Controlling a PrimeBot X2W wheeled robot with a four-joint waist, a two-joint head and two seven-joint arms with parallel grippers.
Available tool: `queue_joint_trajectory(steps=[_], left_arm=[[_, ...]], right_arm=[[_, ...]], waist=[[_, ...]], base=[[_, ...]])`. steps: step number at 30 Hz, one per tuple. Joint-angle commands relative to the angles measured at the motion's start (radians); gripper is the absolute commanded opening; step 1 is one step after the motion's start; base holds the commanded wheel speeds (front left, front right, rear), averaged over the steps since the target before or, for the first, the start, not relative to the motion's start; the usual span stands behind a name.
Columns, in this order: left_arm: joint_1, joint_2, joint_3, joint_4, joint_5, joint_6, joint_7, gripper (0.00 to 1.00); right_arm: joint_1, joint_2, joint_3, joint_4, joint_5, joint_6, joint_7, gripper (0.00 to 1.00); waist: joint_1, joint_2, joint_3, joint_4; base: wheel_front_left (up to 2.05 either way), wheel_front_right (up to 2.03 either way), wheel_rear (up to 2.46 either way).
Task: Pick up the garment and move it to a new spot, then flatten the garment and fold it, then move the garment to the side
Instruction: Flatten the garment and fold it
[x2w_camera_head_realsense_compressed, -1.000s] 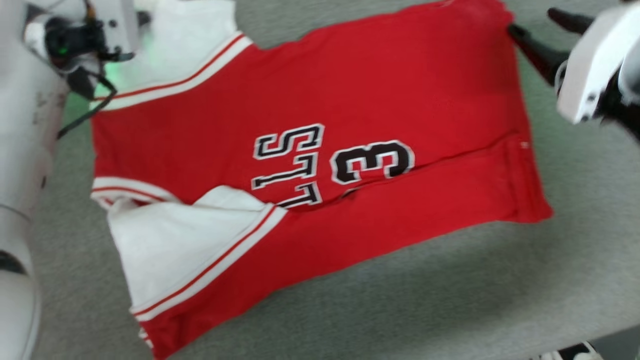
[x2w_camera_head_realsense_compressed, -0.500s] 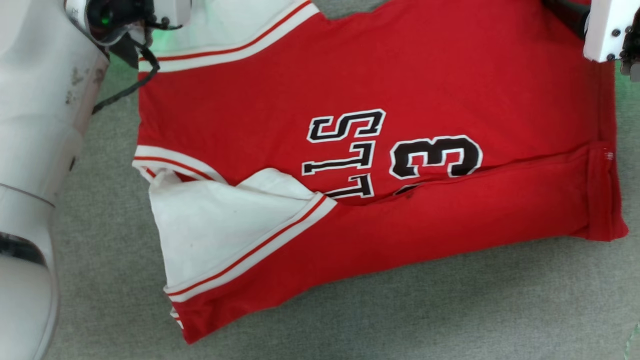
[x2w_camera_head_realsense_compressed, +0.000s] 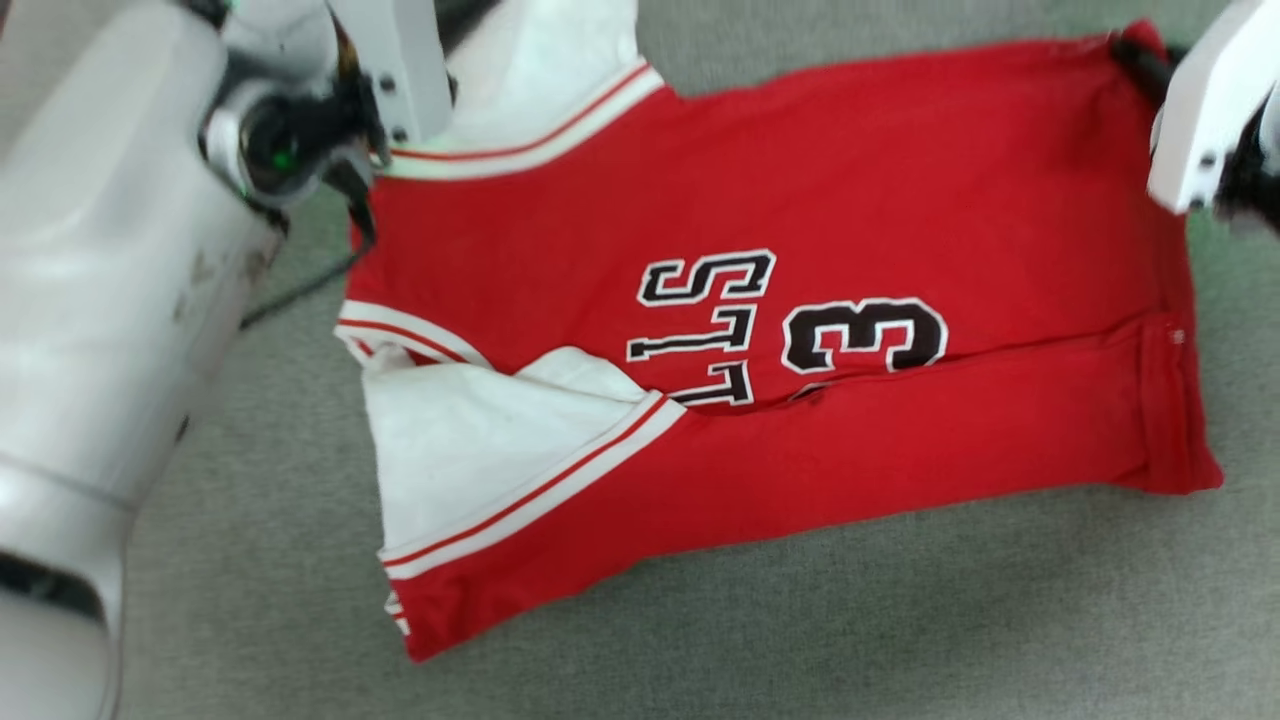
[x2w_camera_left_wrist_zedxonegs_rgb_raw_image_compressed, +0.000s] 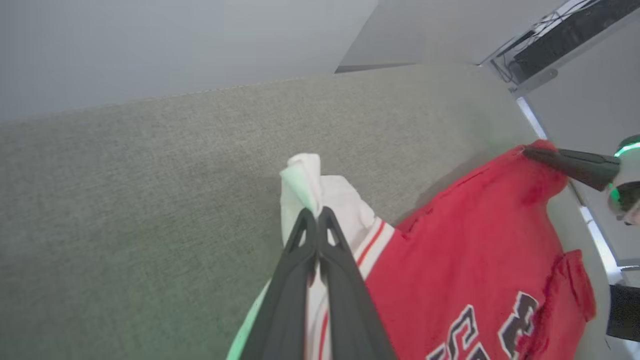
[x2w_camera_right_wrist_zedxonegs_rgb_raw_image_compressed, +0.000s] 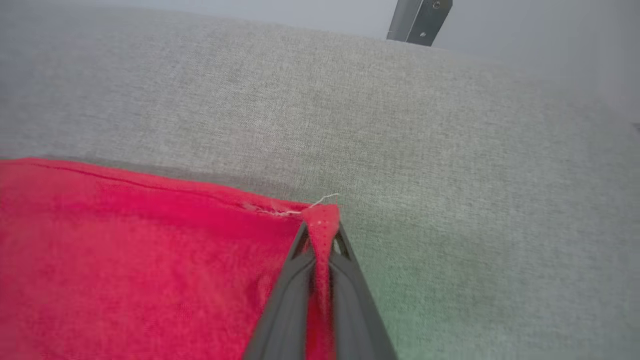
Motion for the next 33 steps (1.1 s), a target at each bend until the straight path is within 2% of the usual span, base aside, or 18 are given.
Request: queue_joint_trajectory(steps=[1, 8, 14, 18, 21, 25, 33], left_arm=[[0.047, 0.018, -0.001, -0.053, -0.031, 0.001, -0.027, 0.0], [0.232, 0.142, -0.014, -0.332, -0.123, 0.001, -0.133, 0.0], [0.438, 0.267, 0.002, -0.569, -0.173, 0.001, -0.241, 0.0], [0.59, 0.33, -0.001, -0.712, -0.184, 0.029, -0.312, 0.0], [0.686, 0.355, -0.016, -0.783, -0.176, 0.058, -0.362, 0.0], [0.757, 0.361, -0.023, -0.809, -0.175, 0.081, -0.409, 0.0], [0.826, 0.331, -0.043, -0.771, -0.139, 0.105, -0.484, 0.0]], right_arm=[[0.039, -0.021, 0.021, -0.022, 0.017, -0.001, -0.02, 0.0], [0.168, -0.125, 0.082, -0.15, 0.087, -0.001, -0.076, 0.0], [0.286, -0.212, 0.095, -0.262, 0.12, -0.001, -0.107, 0.0], [0.379, -0.258, 0.079, -0.323, 0.145, -0.001, -0.123, 0.0], [0.451, -0.288, 0.058, -0.358, 0.159, -0.001, -0.135, 0.0], [0.514, -0.299, 0.038, -0.38, 0.169, -0.001, -0.143, 0.0], [0.608, -0.27, -0.016, -0.375, 0.158, -0.001, -0.133, 0.0]], waist=[[0.0, -0.0001, -0.106, 0.031], [0.0, -0.0001, -0.212, 0.064], [0.0, -0.0001, -0.249, 0.08], [0.0, -0.0001, -0.252, 0.09], [0.0, -0.0001, -0.242, 0.1], [0.0, -0.0001, -0.23, 0.102], [0.0, -0.0001, -0.2, 0.098]], base=[[0.0, 0.0, 0.0], [0.0, 0.0, 0.0], [0.0, 0.0, 0.0], [0.0, 0.0, 0.0], [0.0, 0.0, 0.0], [0.0, 0.0, 0.0], [0.0, 0.0, 0.0]])
